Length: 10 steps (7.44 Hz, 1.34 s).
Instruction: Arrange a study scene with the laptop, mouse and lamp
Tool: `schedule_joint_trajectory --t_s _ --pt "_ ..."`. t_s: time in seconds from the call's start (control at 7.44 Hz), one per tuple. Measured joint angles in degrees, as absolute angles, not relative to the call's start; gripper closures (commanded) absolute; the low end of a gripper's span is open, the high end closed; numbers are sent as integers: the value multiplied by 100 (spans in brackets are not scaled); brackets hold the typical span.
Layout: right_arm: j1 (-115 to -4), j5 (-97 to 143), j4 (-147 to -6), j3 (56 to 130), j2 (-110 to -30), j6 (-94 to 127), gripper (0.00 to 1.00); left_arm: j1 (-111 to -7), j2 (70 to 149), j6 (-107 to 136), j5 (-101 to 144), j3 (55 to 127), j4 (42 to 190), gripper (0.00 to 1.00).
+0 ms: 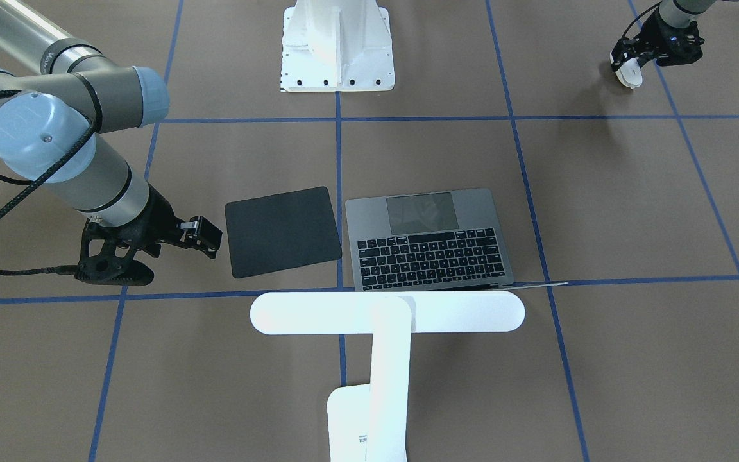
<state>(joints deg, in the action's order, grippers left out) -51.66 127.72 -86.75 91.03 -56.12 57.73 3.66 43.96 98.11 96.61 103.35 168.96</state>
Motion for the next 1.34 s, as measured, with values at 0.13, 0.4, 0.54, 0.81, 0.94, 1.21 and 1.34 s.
schedule_joint_trajectory --t_s 0.13,0.4,0.54,0.81,0.94,1.21,1.34 --pt "-5180 12782 -8675 9215 -5701 5765 1 325 4301 9819 9712 10561 16941 61" --pt "-5185 12817 -8675 9552 -6012 5737 1 -55 4259 9844 10217 11230 16767 61" --pt "-5184 12805 -8675 9595 -6066 5728 1 -413 4414 9849 10657 11514 16453 61" --pt "-5188 12766 -8667 9569 -6087 5711 1 -1161 5225 9821 11351 11877 15377 61" --pt "-5193 12721 -8658 9546 -6086 5707 1 -1449 5835 9793 11498 11984 14670 61" --pt "-5204 12607 -8634 9486 -6076 5701 1 -2068 7233 9759 11837 12083 13220 61" --pt "-5217 12588 -8627 9462 -6070 5702 1 -2328 7872 9702 11972 12089 12581 61"
